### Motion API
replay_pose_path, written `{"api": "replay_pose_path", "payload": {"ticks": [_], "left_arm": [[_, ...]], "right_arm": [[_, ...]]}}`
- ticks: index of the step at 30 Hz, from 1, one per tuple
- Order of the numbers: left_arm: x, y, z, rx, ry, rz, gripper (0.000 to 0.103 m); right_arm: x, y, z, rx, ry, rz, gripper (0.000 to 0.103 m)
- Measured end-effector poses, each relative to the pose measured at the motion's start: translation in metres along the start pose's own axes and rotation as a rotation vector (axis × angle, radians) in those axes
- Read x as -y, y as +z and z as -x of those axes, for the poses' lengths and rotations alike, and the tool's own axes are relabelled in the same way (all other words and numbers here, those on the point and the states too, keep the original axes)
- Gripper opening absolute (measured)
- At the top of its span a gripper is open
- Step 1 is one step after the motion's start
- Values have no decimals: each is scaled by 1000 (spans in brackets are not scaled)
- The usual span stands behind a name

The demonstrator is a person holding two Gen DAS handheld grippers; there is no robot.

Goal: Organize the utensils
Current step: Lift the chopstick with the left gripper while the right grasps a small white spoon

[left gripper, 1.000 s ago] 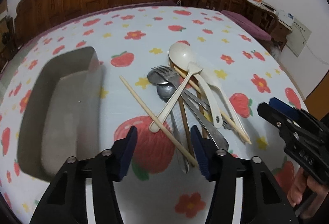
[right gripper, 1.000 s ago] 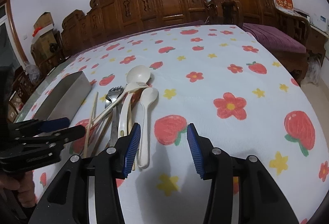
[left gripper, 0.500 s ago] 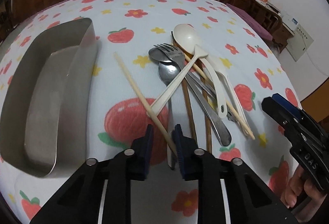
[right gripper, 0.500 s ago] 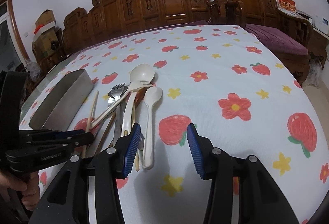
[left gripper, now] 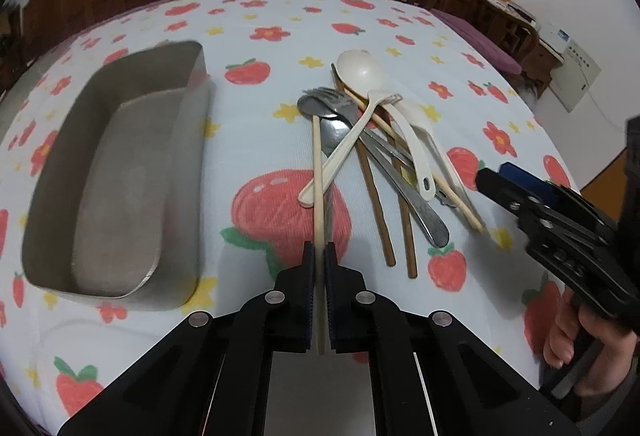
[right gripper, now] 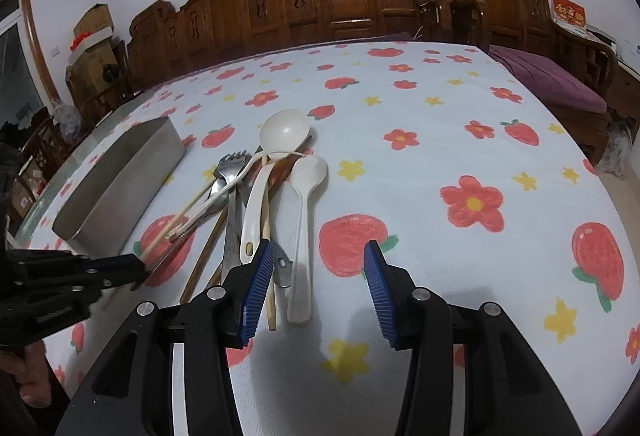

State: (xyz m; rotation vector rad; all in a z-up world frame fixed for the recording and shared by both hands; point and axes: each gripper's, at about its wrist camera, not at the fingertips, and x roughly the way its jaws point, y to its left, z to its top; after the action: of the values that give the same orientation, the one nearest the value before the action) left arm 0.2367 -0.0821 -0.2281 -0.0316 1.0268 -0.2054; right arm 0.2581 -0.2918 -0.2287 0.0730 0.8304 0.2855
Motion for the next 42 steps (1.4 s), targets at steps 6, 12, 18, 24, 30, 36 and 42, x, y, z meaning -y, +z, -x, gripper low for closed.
{"api": "replay_pose_path", "payload": {"ticks": [6,12,18,24,30,36,42], "left_arm": [[-3,-1,19,42,-11,-21,4],[-3,-1,31,75,-21,-40,4],[-9,0,40,91,-24,-32,4],[-12,-3,53,101,-18,-36,4],[-14,-7,66,120,-13,-34,4],[-20,0,79,153,-2,-30,4],[-33,13,94,196,17,-23,4]], "right_arm": [[-4,9,-14,-22,-5,31,49],[-6,22,-40,-81,-14,63,35],[-10,31,-52,-128,-38,97,30],[-16,30,-54,-161,-90,146,9],[-10,26,-42,-183,-80,120,9],[-8,31,-18,-134,-83,94,9],[-12,36,1,-83,-78,91,9]]}}
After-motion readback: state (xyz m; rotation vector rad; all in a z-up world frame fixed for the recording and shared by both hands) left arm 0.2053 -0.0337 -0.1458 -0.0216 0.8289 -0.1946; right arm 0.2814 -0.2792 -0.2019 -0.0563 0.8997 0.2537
